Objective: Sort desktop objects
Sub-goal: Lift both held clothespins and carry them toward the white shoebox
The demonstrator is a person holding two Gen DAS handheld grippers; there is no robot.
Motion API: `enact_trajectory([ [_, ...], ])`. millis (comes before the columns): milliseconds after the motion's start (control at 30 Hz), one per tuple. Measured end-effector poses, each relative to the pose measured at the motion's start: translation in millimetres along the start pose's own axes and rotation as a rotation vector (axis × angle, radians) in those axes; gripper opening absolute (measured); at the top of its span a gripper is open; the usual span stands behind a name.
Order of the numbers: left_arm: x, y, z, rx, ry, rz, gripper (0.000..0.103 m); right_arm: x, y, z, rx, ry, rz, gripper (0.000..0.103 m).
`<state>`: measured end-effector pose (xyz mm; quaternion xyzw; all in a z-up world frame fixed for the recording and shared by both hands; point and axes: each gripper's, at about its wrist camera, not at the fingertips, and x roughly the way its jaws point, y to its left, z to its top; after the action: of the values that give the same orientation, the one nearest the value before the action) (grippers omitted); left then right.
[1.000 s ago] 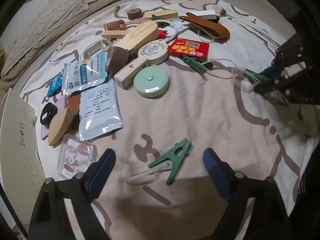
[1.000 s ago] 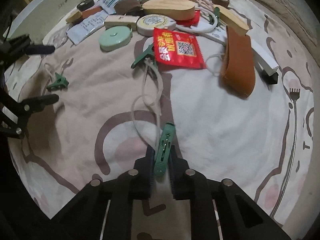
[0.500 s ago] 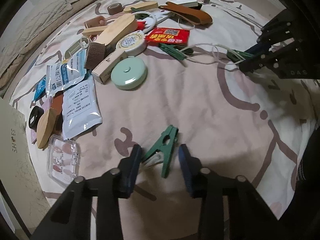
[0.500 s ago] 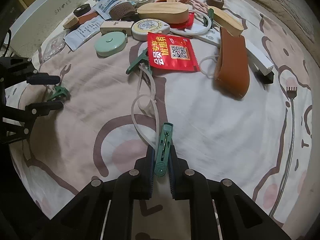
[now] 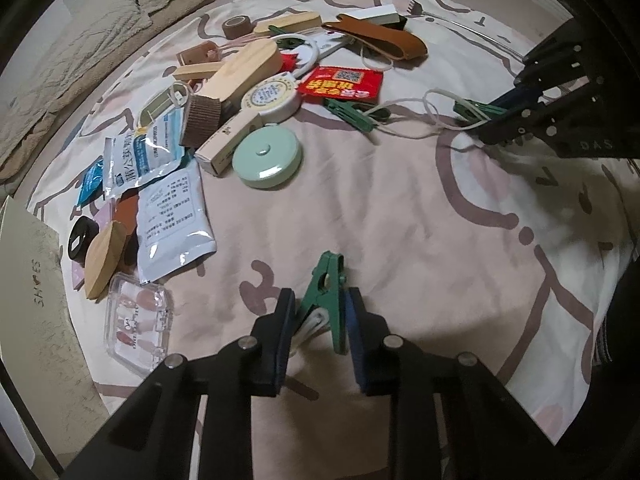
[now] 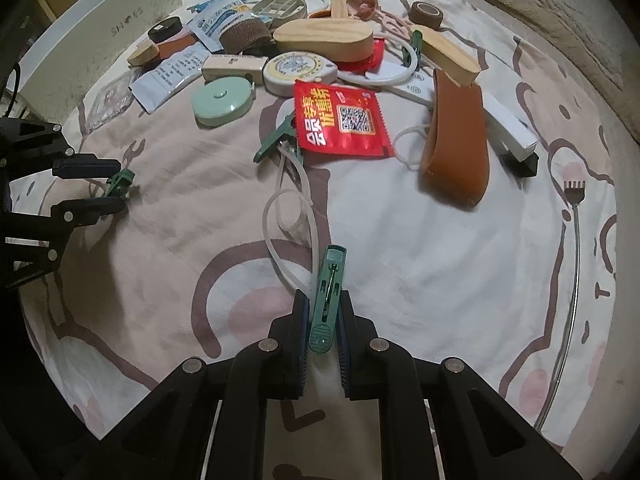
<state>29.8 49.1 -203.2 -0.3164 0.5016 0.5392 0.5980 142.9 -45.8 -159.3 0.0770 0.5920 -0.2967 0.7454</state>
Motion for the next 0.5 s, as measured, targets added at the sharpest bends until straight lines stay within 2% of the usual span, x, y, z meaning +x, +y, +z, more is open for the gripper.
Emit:
enact_trajectory([
  [267, -15.5, 11.6, 3.0, -0.048, -0.042, 0.031, 0.025, -19.0, -5.4, -1.1, -0.019, -0.067, -0.016, 0.013],
  [300, -17.7, 13.2, 3.4, -0.053, -0.047, 0.035, 0.025, -17.4, -0.3, 2.6, -0.02, -0.077, -0.016, 0.013],
  [333, -20.2, 14.9, 3.8, -0.059, -0.054, 0.041, 0.025, -9.6, 3.2, 20.2, -0.018, -0.086, -0.017, 0.013],
  [433, -27.7, 20.5, 4.8, -0.072, -0.077, 0.049, 0.025, -10.8, 14.7, 13.2, -0.029, -0.123, -0.022, 0.013],
  [500, -34.7, 25.1, 5.3, -0.088, -0.096, 0.056, 0.025, -10.1, 20.1, 23.4, -0.041, -0.156, -0.029, 0.013],
])
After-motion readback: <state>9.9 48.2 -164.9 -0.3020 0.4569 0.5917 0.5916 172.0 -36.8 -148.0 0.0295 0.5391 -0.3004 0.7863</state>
